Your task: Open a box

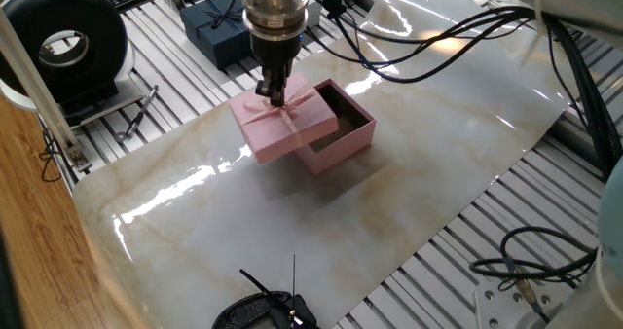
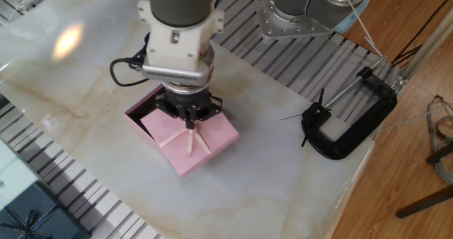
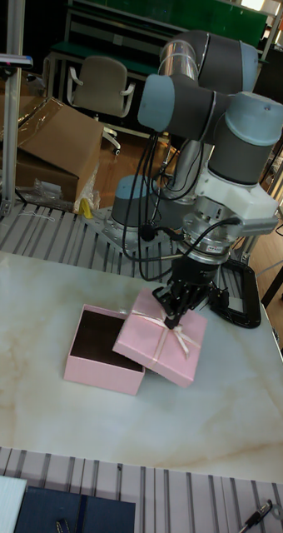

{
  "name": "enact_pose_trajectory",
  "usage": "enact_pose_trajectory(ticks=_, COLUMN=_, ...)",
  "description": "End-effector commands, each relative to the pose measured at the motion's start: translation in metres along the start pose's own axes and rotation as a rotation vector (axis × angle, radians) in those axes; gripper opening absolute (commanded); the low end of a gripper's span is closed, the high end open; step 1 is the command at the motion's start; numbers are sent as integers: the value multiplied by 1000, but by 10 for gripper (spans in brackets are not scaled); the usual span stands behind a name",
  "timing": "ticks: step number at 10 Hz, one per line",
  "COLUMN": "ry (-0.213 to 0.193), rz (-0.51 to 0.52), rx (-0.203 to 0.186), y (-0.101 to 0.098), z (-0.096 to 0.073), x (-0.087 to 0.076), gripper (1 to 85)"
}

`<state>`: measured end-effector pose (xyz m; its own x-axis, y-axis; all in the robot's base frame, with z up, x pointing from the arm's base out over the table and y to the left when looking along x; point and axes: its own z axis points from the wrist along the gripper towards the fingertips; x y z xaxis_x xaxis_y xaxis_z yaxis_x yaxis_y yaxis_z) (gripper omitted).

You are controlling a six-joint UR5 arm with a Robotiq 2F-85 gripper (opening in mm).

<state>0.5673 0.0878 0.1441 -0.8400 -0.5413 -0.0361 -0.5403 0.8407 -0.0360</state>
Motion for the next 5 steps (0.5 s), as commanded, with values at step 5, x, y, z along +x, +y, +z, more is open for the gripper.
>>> enact_pose_trajectory(ticks=5, ry=-68, rz=36, rx=-10, y=57, z=2, x=-54, gripper=13)
